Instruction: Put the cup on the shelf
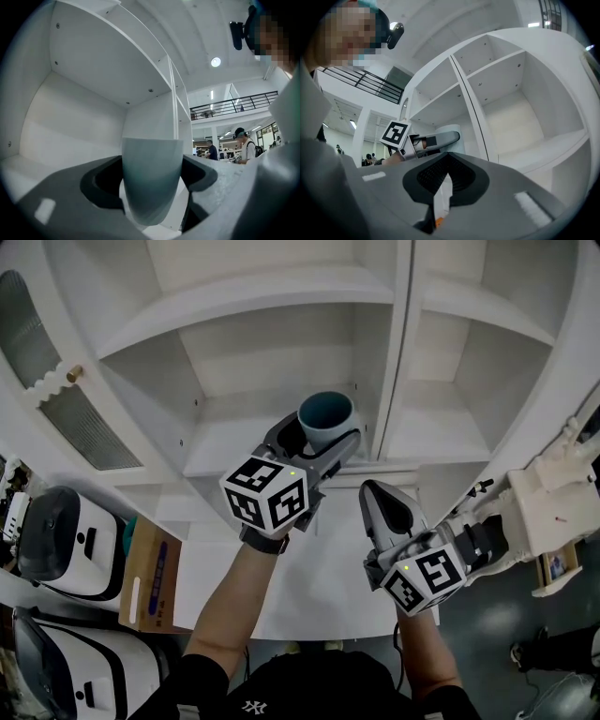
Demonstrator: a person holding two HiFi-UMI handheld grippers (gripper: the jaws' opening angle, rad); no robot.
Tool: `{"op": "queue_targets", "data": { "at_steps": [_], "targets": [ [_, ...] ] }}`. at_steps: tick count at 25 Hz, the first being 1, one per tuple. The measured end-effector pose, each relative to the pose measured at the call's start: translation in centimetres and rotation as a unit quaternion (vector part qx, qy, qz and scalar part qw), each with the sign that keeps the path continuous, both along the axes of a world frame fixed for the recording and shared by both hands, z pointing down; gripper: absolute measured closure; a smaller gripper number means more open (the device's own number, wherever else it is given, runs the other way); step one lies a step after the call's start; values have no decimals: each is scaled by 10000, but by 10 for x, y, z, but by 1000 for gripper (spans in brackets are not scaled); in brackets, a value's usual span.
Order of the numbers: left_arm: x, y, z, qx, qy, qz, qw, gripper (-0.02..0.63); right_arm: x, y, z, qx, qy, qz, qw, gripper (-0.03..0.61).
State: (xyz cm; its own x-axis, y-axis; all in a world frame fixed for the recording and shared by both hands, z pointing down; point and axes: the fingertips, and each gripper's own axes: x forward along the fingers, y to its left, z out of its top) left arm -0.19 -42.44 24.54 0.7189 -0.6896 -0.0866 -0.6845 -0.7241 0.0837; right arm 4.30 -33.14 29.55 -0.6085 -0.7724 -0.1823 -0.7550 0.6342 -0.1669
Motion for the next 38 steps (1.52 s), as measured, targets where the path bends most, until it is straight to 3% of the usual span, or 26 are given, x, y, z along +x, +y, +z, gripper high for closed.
{"op": "queue_targets", "data": {
  "at_steps": [18,23,38],
  "targets": [
    [13,-48,21,-62,-119,-776,9969,239,18,-17,6,-60,-145,34,9999,565],
    [20,-49,25,12,-374,-902,9952,238,17,-17,9,-87,-153,26,9998,565],
    [13,-36,21,108,-229,-510,9984,206,6,-11,8,-94,-158,-60,9998,565]
  ]
}}
